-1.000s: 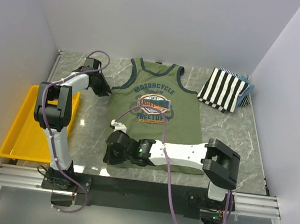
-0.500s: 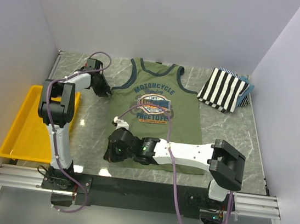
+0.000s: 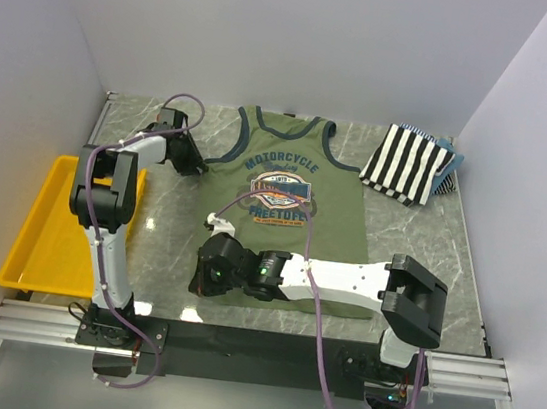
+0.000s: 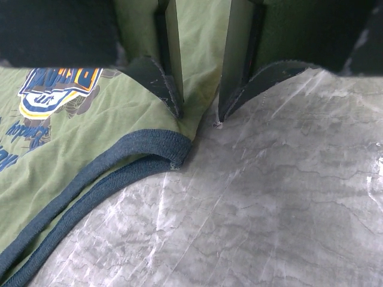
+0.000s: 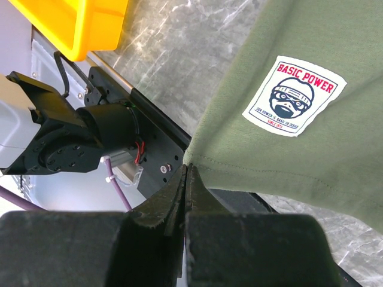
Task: Fold and stack the tank tops
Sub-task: Fold the tank top
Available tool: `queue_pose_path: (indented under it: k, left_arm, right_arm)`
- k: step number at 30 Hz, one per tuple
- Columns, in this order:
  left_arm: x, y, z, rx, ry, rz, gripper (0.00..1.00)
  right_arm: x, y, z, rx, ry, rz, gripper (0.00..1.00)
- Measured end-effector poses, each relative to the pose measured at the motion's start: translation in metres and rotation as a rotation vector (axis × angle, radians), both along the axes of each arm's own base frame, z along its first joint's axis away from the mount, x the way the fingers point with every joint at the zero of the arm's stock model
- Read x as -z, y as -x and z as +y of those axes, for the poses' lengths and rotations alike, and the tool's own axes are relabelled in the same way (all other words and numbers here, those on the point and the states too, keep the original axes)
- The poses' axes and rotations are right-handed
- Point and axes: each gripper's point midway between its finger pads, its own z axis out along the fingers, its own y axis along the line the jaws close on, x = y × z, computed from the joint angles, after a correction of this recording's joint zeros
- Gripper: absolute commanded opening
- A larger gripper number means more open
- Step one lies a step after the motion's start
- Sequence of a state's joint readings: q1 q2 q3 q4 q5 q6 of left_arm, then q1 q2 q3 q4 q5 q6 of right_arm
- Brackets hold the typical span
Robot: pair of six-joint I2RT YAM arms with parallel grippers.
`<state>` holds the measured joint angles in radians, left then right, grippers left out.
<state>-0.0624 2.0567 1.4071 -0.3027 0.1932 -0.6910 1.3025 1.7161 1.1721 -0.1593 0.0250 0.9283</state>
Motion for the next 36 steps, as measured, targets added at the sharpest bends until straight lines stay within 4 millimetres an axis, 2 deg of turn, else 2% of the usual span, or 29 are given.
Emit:
queue_pose_path:
  k: [11, 14, 20, 21, 26, 29, 32, 36]
  left_arm:
    - [0.002, -0.003, -0.003, 0.004, -0.006, -0.008, 0.34]
    - [0.002, -0.007, -0.006, 0.005, -0.007, -0.02, 0.29]
    - [0.005, -0.012, -0.004, -0.014, -0.029, -0.027, 0.08]
    - [0.005, -0.012, -0.003, -0.02, -0.033, -0.027, 0.02]
    - [0.004, -0.017, 0.006, -0.056, -0.084, -0.039, 0.01]
    - [0.002, -0.019, 0.015, -0.093, -0.124, -0.043, 0.01]
    - [-0.006, -0.019, 0.026, -0.136, -0.164, -0.053, 0.01]
    - [-0.034, -0.02, 0.04, -0.189, -0.211, -0.102, 0.01]
  right_arm:
    - [-0.003, 0.0, 0.0, 0.005, -0.006, 0.003, 0.0]
    - [-0.006, 0.0, -0.001, 0.005, -0.011, 0.003, 0.0]
    - [-0.011, 0.001, -0.001, 0.008, -0.023, 0.008, 0.0]
    - [-0.011, 0.002, -0.001, 0.006, -0.024, 0.012, 0.0]
    - [-0.01, 0.009, 0.003, -0.026, -0.031, 0.051, 0.0]
    - [-0.004, 0.015, 0.014, -0.057, -0.037, 0.09, 0.0]
    - [0.001, 0.02, 0.028, -0.086, -0.048, 0.127, 0.0]
    - [0.005, 0.029, 0.037, -0.124, -0.058, 0.166, 0.0]
